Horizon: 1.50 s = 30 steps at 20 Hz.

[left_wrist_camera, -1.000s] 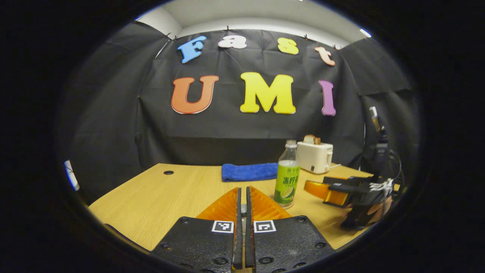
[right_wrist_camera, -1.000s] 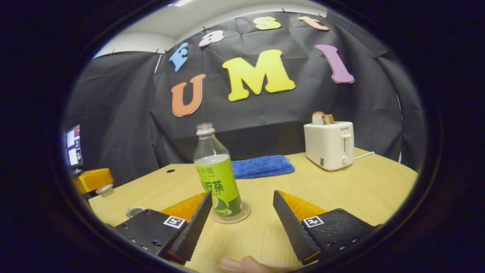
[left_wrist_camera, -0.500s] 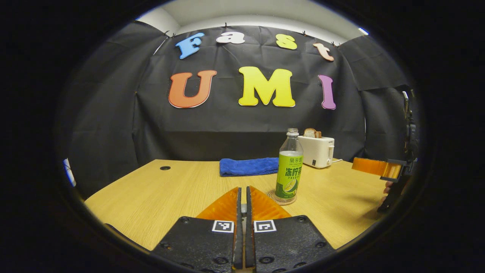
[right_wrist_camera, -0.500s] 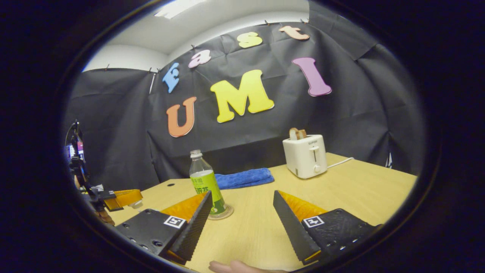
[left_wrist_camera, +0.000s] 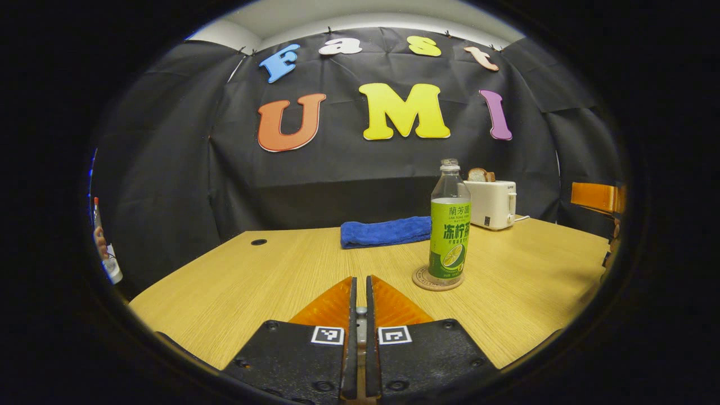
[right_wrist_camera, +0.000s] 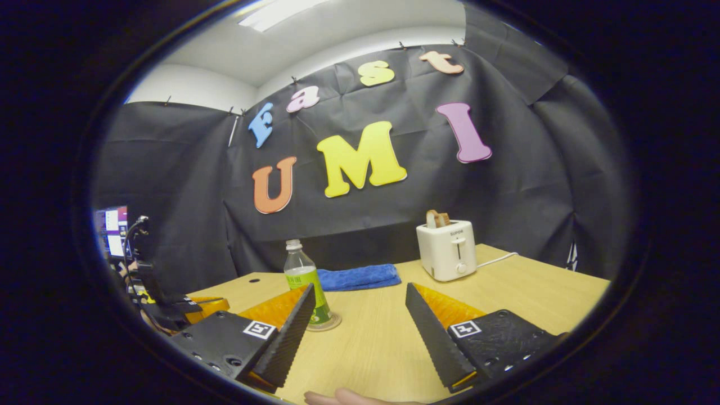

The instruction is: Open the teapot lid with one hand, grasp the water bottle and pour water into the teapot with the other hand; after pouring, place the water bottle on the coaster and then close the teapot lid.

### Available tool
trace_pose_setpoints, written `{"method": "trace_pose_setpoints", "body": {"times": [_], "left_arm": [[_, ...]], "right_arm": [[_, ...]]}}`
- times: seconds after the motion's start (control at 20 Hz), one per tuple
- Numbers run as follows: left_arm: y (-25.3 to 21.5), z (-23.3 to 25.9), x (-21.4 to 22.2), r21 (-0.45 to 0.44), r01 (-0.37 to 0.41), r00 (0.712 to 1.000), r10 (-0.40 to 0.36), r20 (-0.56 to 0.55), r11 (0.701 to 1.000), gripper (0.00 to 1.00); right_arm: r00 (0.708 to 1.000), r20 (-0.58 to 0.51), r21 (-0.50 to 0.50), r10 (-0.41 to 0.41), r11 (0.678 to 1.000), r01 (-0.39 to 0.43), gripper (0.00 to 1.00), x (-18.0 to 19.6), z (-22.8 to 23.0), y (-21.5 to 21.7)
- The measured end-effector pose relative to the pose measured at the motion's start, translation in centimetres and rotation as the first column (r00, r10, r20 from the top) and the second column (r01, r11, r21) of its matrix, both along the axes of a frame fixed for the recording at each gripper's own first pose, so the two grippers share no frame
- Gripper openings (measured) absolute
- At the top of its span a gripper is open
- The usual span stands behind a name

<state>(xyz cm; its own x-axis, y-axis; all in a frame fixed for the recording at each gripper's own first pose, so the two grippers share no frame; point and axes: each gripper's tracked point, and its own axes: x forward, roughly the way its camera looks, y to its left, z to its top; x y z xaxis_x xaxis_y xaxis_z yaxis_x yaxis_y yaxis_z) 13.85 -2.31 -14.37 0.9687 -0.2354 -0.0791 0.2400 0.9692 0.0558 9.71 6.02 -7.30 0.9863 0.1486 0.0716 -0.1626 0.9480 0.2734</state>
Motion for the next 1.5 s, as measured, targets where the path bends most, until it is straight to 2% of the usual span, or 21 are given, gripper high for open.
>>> {"method": "trace_pose_setpoints", "body": {"times": [0.05, 0.1, 0.35, 0.4, 0.45, 0.55, 0.6, 0.65, 0.7, 0.8, 1.05, 1.1, 1.2, 1.35, 1.4, 1.5], "left_arm": [[-0.1, -0.1, 0.3, -0.008, -0.002, 1.000, 0.002, -0.006, 1.000, 0.08], [-0.3, -0.2, 0.5, -0.012, -0.006, 1.000, 0.006, -0.013, 1.000, 0.08], [-0.8, -0.2, 1.0, 0.002, -0.016, 1.000, 0.016, 0.001, 1.000, 0.11], [-0.8, -0.4, 1.0, 0.011, -0.014, 1.000, 0.014, -0.008, 1.000, 0.12], [-0.7, -0.6, 1.0, 0.018, -0.013, 1.000, 0.014, -0.017, 1.000, 0.13], [-0.8, -0.6, 0.9, 0.018, -0.001, 1.000, 0.001, -0.029, 1.000, 0.22], [-0.9, -0.6, 0.9, 0.016, 0.012, 0.999, -0.011, -0.039, 1.000, 0.34], [-1.0, -0.7, 0.8, 0.011, 0.019, 0.999, -0.018, -0.051, 1.000, 0.41], [-1.1, -0.8, 0.8, -0.001, 0.023, 0.998, -0.023, -0.062, 1.000, 0.58], [-1.1, -1.2, 1.0, -0.023, 0.022, 0.996, -0.024, -0.089, 0.999, 0.76], [0.4, 0.1, 0.7, -0.082, -0.011, 0.995, 0.003, -0.099, 0.997, 0.78], [0.8, 0.5, 0.7, -0.106, -0.018, 0.995, 0.007, -0.101, 0.994, 0.78], [1.2, 1.1, 0.4, -0.146, -0.012, 0.995, -0.003, -0.102, 0.989, 0.78], [1.8, 0.2, -0.1, -0.124, -0.009, 0.991, -0.007, -0.130, 0.992, 0.78], [1.9, 0.4, -0.3, -0.120, -0.002, 0.992, -0.013, -0.122, 0.993, 0.78], [1.7, 0.7, -0.2, -0.128, 0.016, 0.994, -0.029, -0.101, 0.992, 0.78]], "right_arm": [[1.000, -0.005, -0.005, 0.000, 1.000, 0.000, 0.94, 0.0, -0.1, 0.2], [1.000, -0.007, -0.009, 0.003, 1.000, -0.003, 0.96, -0.1, -0.2, 0.4], [1.000, -0.005, -0.032, 0.006, 0.999, -0.006, 0.96, -0.4, -0.1, 1.0], [1.000, -0.004, -0.036, 0.003, 0.999, -0.003, 0.93, -0.5, -0.1, 0.9], [1.000, -0.002, -0.034, 0.002, 0.999, -0.002, 0.96, -0.6, 0.0, 0.8], [1.000, 0.006, -0.029, -0.001, 1.000, 0.002, 0.96, -0.6, 0.2, 0.8], [1.000, 0.002, -0.029, -0.003, 1.000, 0.003, 0.96, -0.5, 0.2, 0.8], [1.000, -0.003, -0.030, 0.000, 1.000, 0.000, 0.96, -0.5, -0.1, 0.9], [1.000, -0.007, -0.031, 0.002, 1.000, -0.003, 0.96, -0.4, -0.1, 0.9], [1.000, -0.017, -0.030, 0.003, 1.000, -0.003, 0.94, -0.2, -0.4, 0.9], [1.000, -0.021, -0.013, -0.009, 1.000, 0.009, 0.94, -0.1, -0.4, 0.2], [1.000, -0.022, -0.008, -0.012, 1.000, 0.012, 0.96, -0.1, -0.4, 0.1], [1.000, -0.020, -0.003, -0.020, 1.000, 0.020, 0.94, 0.0, -0.2, -0.2], [1.000, -0.023, -0.006, -0.020, 1.000, 0.020, 0.96, -0.1, -0.3, 0.0], [1.000, -0.021, -0.007, -0.017, 1.000, 0.017, 0.94, -0.1, -0.2, 0.1], [1.000, -0.019, -0.011, -0.011, 1.000, 0.011, 0.96, -0.2, -0.3, 0.4]]}}
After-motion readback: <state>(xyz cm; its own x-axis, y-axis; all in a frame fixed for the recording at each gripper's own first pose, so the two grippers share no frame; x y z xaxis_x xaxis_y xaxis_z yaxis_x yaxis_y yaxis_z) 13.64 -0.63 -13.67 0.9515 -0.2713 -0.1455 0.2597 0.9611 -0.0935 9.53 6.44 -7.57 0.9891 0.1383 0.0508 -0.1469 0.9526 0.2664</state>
